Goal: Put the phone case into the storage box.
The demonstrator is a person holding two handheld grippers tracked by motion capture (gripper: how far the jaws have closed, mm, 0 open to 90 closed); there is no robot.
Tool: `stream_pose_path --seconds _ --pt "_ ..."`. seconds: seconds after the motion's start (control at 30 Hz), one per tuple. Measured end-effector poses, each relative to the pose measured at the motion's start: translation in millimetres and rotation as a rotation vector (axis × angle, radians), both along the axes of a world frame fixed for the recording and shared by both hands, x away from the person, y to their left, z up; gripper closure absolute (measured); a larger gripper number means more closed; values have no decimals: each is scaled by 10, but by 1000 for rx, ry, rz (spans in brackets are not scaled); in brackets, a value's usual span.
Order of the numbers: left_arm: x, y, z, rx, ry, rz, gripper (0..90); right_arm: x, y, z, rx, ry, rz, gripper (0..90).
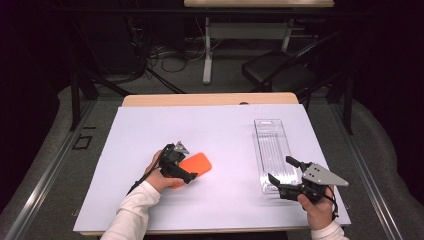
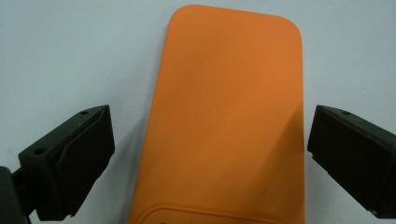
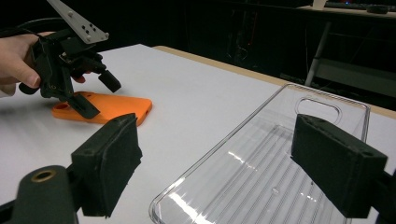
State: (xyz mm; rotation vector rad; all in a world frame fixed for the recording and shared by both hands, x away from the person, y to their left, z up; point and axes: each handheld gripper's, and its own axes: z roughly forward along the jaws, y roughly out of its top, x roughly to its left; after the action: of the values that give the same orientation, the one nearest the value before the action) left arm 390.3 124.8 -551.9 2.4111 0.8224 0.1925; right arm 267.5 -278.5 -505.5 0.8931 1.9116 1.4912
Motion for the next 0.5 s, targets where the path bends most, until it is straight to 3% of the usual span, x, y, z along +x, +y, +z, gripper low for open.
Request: stream_pose_path --seconds 0.5 --pt "-3 -18 -21 12 12 -19 71 6 -1 -4 0 -4 1 147"
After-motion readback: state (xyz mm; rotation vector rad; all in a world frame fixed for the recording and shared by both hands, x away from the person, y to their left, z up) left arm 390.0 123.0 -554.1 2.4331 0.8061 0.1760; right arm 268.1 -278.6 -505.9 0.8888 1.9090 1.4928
